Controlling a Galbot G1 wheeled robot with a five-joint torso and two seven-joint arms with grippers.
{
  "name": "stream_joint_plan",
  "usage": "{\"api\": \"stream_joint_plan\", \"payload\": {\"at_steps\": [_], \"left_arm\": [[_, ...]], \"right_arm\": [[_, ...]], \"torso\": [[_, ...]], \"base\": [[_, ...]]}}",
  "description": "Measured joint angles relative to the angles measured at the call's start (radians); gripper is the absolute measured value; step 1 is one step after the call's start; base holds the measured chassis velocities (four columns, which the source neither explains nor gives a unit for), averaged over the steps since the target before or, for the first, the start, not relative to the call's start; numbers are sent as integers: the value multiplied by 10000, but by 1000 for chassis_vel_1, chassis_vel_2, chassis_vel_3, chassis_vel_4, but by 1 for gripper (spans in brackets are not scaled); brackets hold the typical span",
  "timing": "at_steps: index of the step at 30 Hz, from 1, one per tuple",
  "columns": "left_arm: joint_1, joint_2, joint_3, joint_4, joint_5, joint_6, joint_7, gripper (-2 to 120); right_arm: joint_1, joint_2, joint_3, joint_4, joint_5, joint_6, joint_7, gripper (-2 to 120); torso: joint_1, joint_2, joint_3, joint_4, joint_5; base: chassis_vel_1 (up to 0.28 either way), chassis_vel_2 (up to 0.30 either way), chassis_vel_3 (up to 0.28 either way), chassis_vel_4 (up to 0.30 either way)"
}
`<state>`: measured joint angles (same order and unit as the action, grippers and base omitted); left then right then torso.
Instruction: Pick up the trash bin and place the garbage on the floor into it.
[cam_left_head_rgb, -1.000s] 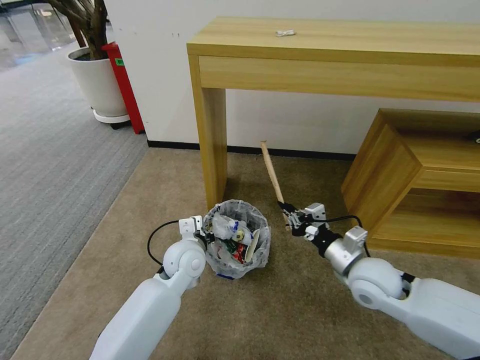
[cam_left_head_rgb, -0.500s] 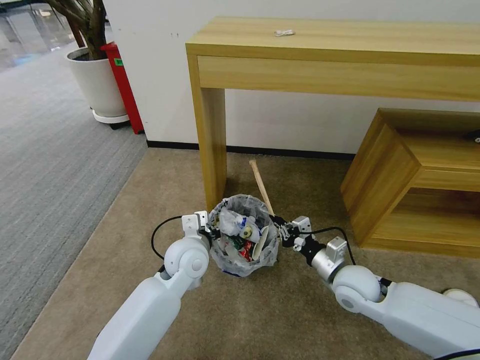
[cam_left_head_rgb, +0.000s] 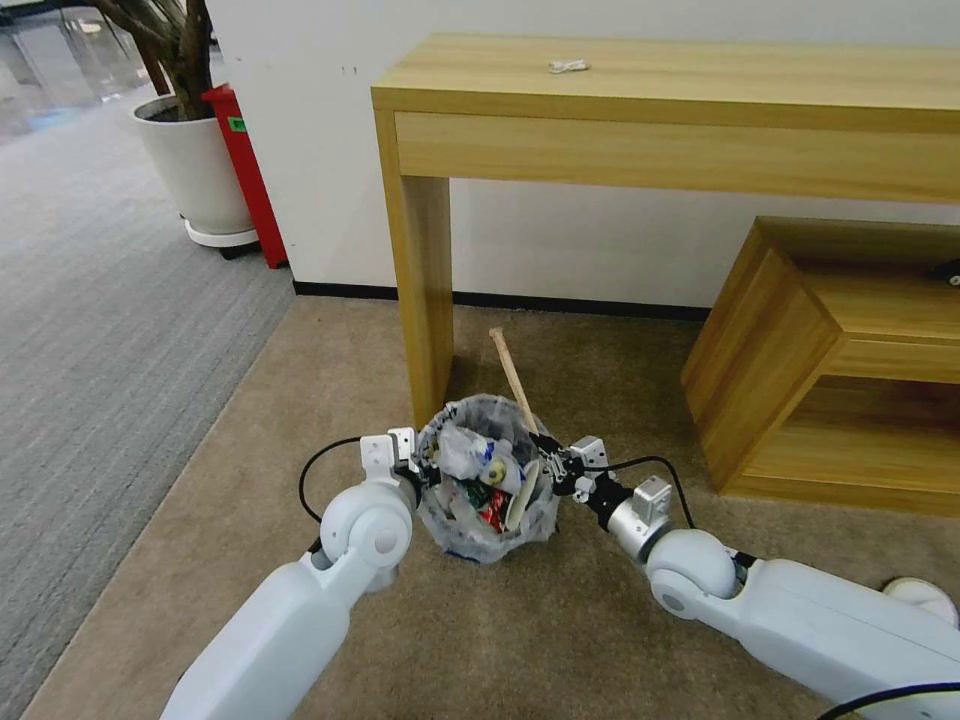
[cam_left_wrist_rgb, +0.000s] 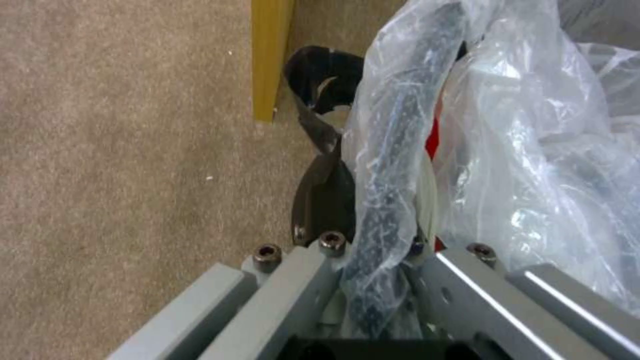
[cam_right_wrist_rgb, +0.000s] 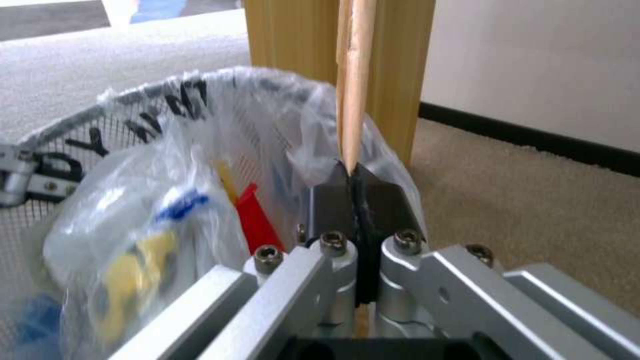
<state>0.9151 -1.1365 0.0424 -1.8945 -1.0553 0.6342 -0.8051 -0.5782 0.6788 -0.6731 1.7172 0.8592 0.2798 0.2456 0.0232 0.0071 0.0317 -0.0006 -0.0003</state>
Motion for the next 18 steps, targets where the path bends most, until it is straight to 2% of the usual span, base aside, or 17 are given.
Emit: {"api": "stream_joint_plan", "payload": {"at_steps": [10, 12, 13, 16, 17, 18], "left_arm": [[-73, -15, 120, -94, -95, 6, -56, 0], [-79, -4, 115, -94, -104, 6, -60, 0], [-79, -4, 115, -94, -104, 6, -60, 0], [-54, -3, 96, -96, -104, 7, -63, 0], [-54, -3, 96, -96, -104, 7, -63, 0], [-50, -11, 90, -97, -101, 8, -63, 0]], "right_arm": [[-70, 98, -35, 39, -83, -27, 115, 0], [-110, 81, -35, 59, -85, -47, 113, 7], [-110, 81, -35, 59, -85, -47, 113, 7], [-189, 72, -20, 60, -125, -62, 113, 21], [-189, 72, -20, 60, -125, -62, 113, 21], [-216, 66, -6, 54, -168, -62, 114, 27]], "torso": [[0, 1, -1, -3, 1], [-1, 1, 0, -2, 0], [-1, 1, 0, -2, 0], [0, 1, 0, -1, 1], [0, 1, 0, -1, 1], [-1, 1, 0, -2, 1]], "base": [[0, 0, 0, 0], [0, 0, 0, 0], [0, 0, 0, 0], [0, 0, 0, 0], [0, 0, 0, 0], [0, 0, 0, 0]]}}
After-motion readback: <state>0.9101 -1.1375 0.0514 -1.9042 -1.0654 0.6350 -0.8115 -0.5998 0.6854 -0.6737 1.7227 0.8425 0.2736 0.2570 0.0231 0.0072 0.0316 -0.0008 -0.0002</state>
